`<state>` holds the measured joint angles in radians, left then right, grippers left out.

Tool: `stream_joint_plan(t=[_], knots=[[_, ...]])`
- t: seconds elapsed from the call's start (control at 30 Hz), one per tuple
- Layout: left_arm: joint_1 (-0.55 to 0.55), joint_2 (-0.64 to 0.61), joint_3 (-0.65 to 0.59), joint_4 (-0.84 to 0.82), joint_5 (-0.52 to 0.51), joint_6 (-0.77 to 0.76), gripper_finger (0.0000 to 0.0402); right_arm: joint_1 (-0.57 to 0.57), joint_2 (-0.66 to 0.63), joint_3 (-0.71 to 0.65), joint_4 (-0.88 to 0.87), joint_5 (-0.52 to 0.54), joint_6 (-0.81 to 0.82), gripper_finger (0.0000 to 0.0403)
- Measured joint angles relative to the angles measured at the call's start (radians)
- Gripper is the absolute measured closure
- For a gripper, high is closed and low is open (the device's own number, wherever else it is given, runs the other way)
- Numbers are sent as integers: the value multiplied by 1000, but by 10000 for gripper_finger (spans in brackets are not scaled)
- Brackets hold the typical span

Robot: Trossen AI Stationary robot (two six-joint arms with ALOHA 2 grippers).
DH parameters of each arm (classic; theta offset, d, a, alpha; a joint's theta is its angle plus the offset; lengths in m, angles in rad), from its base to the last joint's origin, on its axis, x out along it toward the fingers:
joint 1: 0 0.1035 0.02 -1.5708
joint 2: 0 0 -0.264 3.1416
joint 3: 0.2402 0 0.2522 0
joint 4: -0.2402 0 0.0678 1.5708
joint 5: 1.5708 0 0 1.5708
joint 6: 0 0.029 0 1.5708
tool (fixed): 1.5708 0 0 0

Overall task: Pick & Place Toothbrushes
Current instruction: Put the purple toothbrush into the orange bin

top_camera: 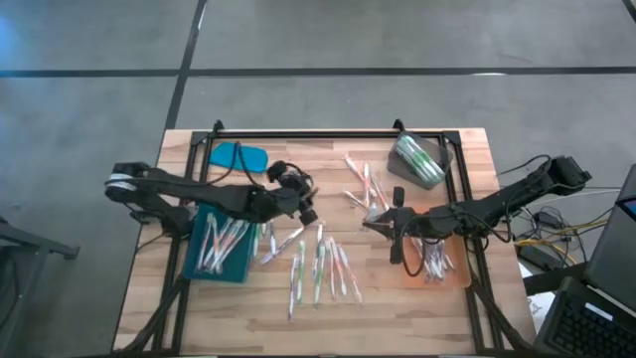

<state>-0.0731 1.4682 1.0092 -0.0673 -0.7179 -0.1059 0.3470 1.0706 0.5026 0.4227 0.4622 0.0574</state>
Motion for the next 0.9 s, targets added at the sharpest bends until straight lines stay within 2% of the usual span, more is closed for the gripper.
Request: stream_joint_plan(t=[0.17, 0.33, 0.43, 0.57, 0.7, 0.8, 0.9], knots=[[-14, -49, 0, -224, -190, -178, 211, 0, 0, 13, -12, 7, 44, 381], [-24, -55, 0, -348, -268, -287, 211, -1, 0, 73, -137, 14, 147, 381], [-24, -55, 0, -375, -269, -311, 211, 0, 0, 151, -337, 79, 223, 381], [-24, -55, -12, -375, -270, -321, 211, -3, 0, 305, -745, 146, 414, 381], [-24, -54, -35, -353, -271, -321, 211, -3, 0, 444, -1084, 143, 644, 381], [-23, -53, -56, -335, -271, -317, 211, -3, 0, 516, -1256, 125, 783, 381], [-20, -53, -61, -313, -273, -286, 211, -7, -1, 564, -1389, 62, 911, 381]])
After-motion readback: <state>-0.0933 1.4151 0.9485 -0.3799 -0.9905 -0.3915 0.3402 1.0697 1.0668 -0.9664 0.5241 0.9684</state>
